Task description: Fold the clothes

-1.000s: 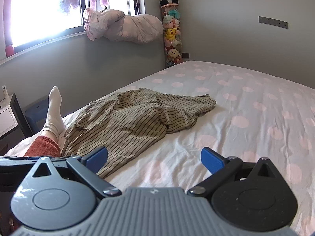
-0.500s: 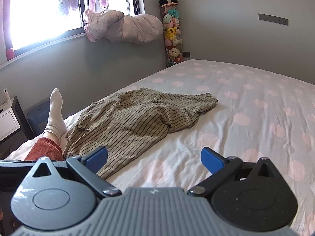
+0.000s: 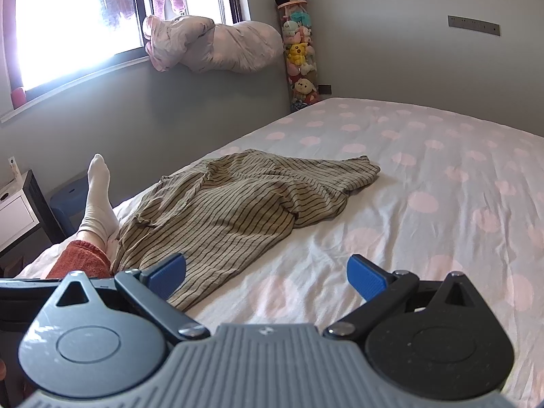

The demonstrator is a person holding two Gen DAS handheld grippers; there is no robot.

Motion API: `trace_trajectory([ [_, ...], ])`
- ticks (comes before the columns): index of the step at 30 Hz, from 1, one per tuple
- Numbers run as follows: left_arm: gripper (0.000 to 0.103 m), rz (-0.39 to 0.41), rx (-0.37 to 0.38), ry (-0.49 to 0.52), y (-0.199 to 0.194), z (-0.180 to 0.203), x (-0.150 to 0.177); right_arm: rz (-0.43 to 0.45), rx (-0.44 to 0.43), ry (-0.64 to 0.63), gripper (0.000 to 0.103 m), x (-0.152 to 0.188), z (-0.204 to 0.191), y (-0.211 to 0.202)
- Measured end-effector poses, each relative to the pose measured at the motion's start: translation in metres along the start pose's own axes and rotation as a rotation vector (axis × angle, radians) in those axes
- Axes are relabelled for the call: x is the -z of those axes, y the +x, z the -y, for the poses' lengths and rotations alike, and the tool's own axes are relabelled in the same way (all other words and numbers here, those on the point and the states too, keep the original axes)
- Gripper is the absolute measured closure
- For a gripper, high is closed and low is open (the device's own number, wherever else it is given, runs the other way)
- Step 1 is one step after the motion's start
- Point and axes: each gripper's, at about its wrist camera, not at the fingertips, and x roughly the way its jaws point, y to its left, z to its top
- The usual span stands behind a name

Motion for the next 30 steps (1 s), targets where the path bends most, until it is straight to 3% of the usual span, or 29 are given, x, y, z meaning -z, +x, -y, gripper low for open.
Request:
trace_trajectory([
  [9, 0.049, -0.068, 0.009, -0.023, 0.024, -0.013, -0.009, -0.024, -0.012, -0.052, 0.004, -0.007, 0.003, 0.019],
  [12, 0.051, -0.094, 0.011, -0.058, 0.037, -0.024, -0.018, -0.044, -0.019, -0.068, 0.018, -0.011, 0.003, 0.033],
  [15, 0.051, -0.111, -0.006, -0.084, 0.053, -0.036, -0.032, -0.073, -0.029, -0.073, 0.021, -0.014, 0.005, 0.052],
  [30, 0.050, -0.176, -0.094, -0.029, 0.212, -0.086, -0.099, -0.223, -0.111, -0.111, 0.020, 0.005, 0.018, 0.144],
])
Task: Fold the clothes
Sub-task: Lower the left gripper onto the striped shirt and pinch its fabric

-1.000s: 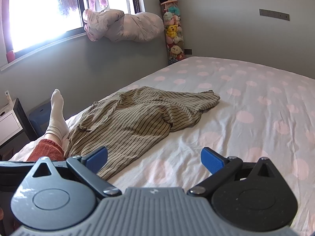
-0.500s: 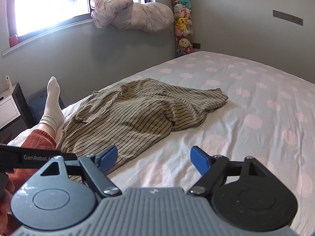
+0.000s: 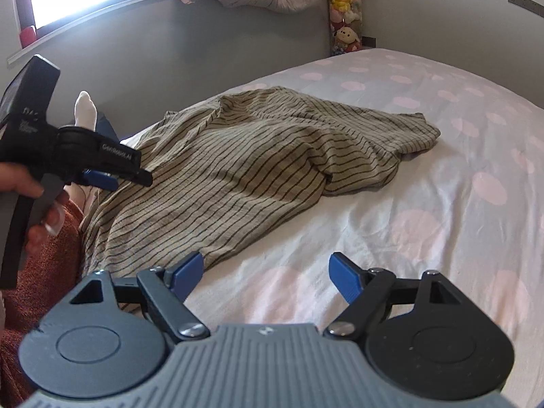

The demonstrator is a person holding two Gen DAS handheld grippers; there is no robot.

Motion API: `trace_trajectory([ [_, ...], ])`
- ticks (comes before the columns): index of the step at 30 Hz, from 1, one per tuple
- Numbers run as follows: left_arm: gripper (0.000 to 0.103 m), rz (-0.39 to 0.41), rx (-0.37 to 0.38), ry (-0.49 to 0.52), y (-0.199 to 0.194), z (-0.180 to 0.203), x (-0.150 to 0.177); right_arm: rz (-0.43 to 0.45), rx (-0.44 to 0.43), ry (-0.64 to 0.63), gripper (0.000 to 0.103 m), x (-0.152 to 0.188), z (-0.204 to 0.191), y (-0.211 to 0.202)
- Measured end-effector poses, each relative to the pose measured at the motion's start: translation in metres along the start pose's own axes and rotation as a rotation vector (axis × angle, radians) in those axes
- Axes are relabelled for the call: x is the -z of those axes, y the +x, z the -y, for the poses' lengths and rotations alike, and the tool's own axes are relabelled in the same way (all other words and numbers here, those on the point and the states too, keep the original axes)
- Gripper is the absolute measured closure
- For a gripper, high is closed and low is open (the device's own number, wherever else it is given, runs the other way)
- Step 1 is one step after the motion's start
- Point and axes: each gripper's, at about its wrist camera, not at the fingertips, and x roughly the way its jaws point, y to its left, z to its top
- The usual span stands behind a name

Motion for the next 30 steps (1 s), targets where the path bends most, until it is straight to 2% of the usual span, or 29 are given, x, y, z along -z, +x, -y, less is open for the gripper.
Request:
trace_trajectory([
  [5, 0.050, 0.001, -0.034, 0.045, 0.031, -0.001, -0.008, -0.063, -0.012, 0.040, 0.020, 0.013, 0.014, 0.018],
  [7, 0.050, -0.018, -0.022, 0.050, 0.039, 0.000, -0.008, -0.080, -0.017, 0.057, 0.020, 0.018, 0.018, 0.023],
  [9, 0.060, -0.014, 0.009, 0.041, 0.039, 0.001, -0.004, -0.090, -0.017, 0.066, 0.019, 0.022, 0.021, 0.025],
  [11, 0.087, 0.010, 0.027, 0.047, 0.033, 0.007, 0.000, -0.097, -0.016, 0.077, 0.019, 0.025, 0.023, 0.025],
  [13, 0.100, 0.033, 0.053, 0.053, 0.022, 0.013, 0.004, -0.098, -0.015, 0.090, 0.019, 0.026, 0.025, 0.023],
  [14, 0.102, 0.045, 0.066, 0.056, 0.016, 0.017, 0.006, -0.097, -0.014, 0.097, 0.020, 0.027, 0.026, 0.021],
  [20, 0.103, 0.081, 0.179, 0.109, -0.037, 0.051, 0.032, -0.056, 0.005, 0.155, 0.020, 0.029, 0.036, -0.007],
  [30, 0.103, 0.085, 0.507, 0.191, -0.125, 0.132, 0.102, 0.068, 0.039, 0.285, 0.019, 0.037, 0.063, -0.088],
])
